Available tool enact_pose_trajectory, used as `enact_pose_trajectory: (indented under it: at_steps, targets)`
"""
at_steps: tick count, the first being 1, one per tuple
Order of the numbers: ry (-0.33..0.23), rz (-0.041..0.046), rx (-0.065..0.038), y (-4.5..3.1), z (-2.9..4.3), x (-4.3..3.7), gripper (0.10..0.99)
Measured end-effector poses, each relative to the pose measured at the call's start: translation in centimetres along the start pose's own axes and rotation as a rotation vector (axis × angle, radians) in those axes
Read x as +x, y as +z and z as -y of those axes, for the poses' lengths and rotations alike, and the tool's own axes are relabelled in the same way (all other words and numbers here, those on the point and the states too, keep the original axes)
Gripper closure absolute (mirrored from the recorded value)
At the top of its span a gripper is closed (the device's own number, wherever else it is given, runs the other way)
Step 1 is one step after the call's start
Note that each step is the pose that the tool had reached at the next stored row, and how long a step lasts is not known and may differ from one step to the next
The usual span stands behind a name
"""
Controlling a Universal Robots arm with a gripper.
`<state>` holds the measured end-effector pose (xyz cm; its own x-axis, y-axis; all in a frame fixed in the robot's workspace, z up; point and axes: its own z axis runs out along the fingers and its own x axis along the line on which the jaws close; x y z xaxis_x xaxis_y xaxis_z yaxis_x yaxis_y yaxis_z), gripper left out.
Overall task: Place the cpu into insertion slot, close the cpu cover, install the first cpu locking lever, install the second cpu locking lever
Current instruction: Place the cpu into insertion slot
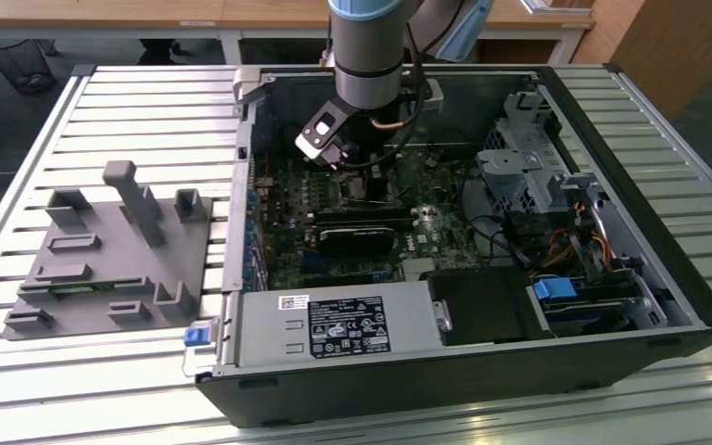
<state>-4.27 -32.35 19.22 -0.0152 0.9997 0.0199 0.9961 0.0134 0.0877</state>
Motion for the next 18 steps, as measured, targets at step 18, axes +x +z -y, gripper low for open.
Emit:
enact_pose_trajectory:
  at_steps: [18]
  targets:
    - [0.000,-0.0001,0.001,-1.81,-0.16,0.04,0.729]
